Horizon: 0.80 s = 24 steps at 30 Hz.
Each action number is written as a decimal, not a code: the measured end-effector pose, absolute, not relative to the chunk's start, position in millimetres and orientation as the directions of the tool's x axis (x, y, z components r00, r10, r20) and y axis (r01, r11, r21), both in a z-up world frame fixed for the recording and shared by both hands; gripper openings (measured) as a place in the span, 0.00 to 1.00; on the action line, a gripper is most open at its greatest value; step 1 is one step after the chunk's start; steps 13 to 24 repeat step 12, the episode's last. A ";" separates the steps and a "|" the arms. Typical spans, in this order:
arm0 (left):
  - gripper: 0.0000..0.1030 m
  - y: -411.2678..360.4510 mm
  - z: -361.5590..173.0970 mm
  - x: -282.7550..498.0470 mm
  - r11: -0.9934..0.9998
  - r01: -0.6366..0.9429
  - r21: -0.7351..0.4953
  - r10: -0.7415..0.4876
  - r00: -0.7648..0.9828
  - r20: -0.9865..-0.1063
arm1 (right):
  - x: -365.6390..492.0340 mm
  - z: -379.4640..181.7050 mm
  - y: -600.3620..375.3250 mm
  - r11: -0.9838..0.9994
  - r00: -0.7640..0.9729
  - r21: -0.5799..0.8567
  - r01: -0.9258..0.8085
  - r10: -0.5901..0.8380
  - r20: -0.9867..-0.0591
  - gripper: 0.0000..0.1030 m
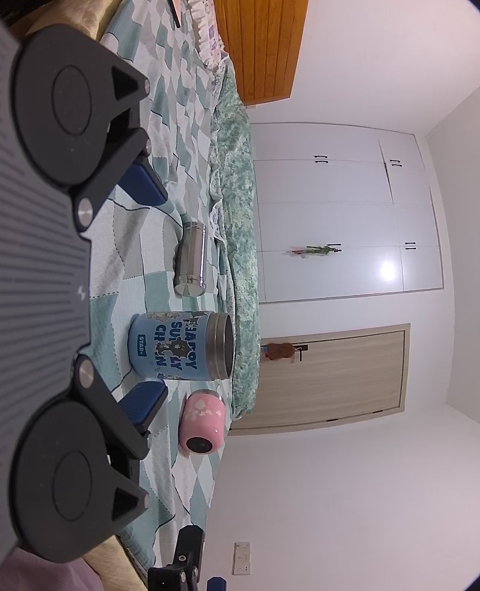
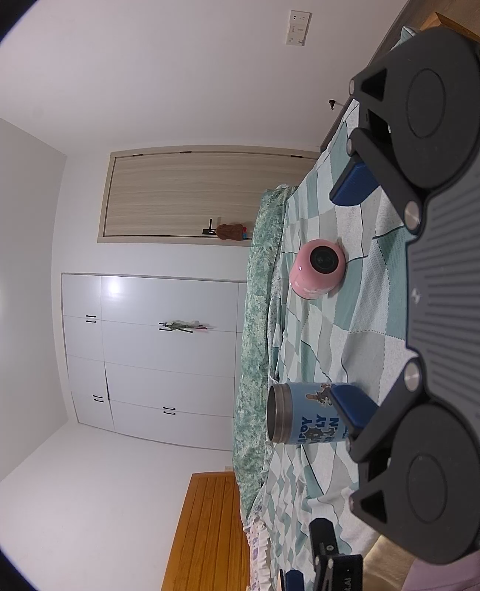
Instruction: Flip cup upright
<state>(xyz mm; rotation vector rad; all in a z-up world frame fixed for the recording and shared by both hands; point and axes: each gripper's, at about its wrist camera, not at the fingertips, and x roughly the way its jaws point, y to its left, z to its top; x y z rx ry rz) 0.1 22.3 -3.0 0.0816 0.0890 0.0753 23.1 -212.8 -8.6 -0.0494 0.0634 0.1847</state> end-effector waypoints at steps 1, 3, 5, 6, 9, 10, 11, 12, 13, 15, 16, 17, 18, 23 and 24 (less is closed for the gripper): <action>1.00 22.2 -3.1 0.6 0.994 -0.071 0.085 0.079 0.993 -0.088 | 23.0 -8.6 -212.8 0.982 0.981 -0.043 -0.185 0.182 -0.068 1.00; 1.00 22.8 -3.2 1.1 0.994 -0.072 0.083 0.080 0.993 -0.088 | 23.1 -8.6 -212.7 0.982 0.981 -0.043 -0.185 0.182 -0.067 1.00; 1.00 23.6 -3.3 1.5 0.994 -0.072 0.080 0.079 0.993 -0.089 | 23.1 -8.7 -212.6 0.982 0.981 -0.044 -0.185 0.182 -0.068 1.00; 1.00 24.3 -3.4 1.4 0.995 -0.070 0.076 0.077 0.993 -0.088 | 23.0 -8.7 -212.6 0.982 0.981 -0.044 -0.185 0.182 -0.067 1.00; 1.00 26.9 -3.3 0.3 0.996 -0.067 0.061 0.072 0.994 -0.087 | 23.4 -8.9 -212.4 0.982 0.981 -0.044 -0.185 0.182 -0.067 1.00; 1.00 28.1 -3.2 -0.3 0.996 -0.067 0.056 0.072 0.994 -0.087 | 23.0 -8.7 -212.6 0.982 0.981 -0.044 -0.185 0.182 -0.067 1.00; 1.00 28.7 -3.1 -0.3 0.996 -0.066 0.053 0.071 0.994 -0.089 | 23.0 -8.7 -212.5 0.982 0.981 -0.044 -0.185 0.182 -0.067 1.00; 1.00 29.0 -3.0 -0.2 0.996 -0.068 0.052 0.073 0.993 -0.091 | 22.9 -8.7 -212.5 0.982 0.981 -0.044 -0.185 0.182 -0.067 1.00; 1.00 29.0 -3.0 -0.2 0.996 -0.068 0.052 0.073 0.993 -0.091 | 22.9 -8.7 -212.5 0.982 0.981 -0.044 -0.185 0.182 -0.067 1.00; 1.00 29.0 -3.0 -0.2 0.996 -0.068 0.052 0.073 0.993 -0.091 | 22.9 -8.7 -212.5 0.982 0.981 -0.044 -0.185 0.182 -0.067 1.00; 1.00 29.0 -3.0 -0.2 0.996 -0.068 0.052 0.073 0.993 -0.091 | 22.9 -8.7 -212.5 0.982 0.981 -0.044 -0.185 0.182 -0.067 1.00; 1.00 29.0 -3.0 -0.2 0.996 -0.068 0.052 0.073 0.993 -0.091 | 22.9 -8.7 -212.5 0.982 0.981 -0.044 -0.185 0.182 -0.067 1.00; 1.00 29.0 -3.0 -0.2 0.996 -0.068 0.052 0.073 0.993 -0.091 | 22.9 -8.7 -212.5 0.982 0.981 -0.044 -0.185 0.182 -0.067 1.00; 1.00 29.0 -3.0 -0.2 0.996 -0.068 0.052 0.073 0.993 -0.091 | 22.9 -8.7 -212.5 0.982 0.981 -0.044 -0.185 0.182 -0.067 1.00; 1.00 29.0 -3.0 -0.2 0.996 -0.068 0.052 0.073 0.993 -0.091 | 22.9 -8.7 -212.5 0.982 0.981 -0.044 -0.185 0.182 -0.067 1.00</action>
